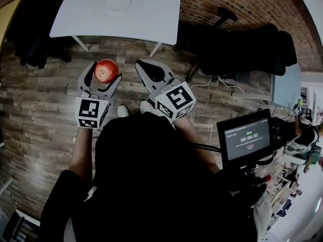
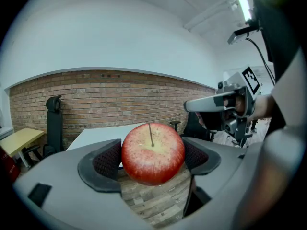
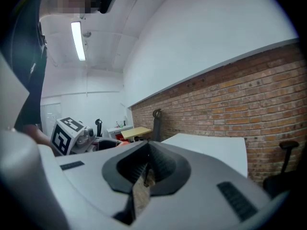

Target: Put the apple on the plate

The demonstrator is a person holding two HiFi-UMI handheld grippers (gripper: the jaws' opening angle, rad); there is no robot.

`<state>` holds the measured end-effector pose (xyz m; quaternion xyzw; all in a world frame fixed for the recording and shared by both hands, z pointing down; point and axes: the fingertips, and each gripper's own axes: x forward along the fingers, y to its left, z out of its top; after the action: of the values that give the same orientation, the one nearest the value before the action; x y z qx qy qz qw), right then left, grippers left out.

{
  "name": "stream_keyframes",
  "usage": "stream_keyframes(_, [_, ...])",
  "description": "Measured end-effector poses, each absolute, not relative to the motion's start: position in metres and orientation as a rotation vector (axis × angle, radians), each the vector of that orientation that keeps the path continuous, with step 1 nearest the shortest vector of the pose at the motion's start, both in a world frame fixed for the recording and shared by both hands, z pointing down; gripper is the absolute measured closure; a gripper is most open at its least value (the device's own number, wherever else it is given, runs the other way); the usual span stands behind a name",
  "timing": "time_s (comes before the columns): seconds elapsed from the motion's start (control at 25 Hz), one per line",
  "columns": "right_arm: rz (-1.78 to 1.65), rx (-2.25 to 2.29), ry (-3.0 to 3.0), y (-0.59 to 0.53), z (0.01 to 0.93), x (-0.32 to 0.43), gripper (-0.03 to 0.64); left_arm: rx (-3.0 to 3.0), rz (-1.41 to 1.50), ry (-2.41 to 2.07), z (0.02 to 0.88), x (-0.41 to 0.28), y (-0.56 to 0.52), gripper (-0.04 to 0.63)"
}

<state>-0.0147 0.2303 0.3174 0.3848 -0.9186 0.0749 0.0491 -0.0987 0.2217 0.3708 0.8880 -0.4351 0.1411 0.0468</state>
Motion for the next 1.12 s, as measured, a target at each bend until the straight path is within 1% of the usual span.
stream_keyframes(0.16, [0.234,1.178,-2.787,0.229,0.315,-0.017,0.614,2.709,0.424,-1.319,0.369,-0.102,0.22,0.195])
stream_keyframes(0.4, [0.239,1.184,-2.78,0.222,0.302,-0.038,0.614,2.708,0.424,-1.315,0.355,-0.126,0.211,0.196])
stream_keyframes(1.12, [0.261,1.198,-2.746,0.219,0.304,-0.035,0.614,2.654,0.438,-1.365,0.36,-0.152,0.22,0.196])
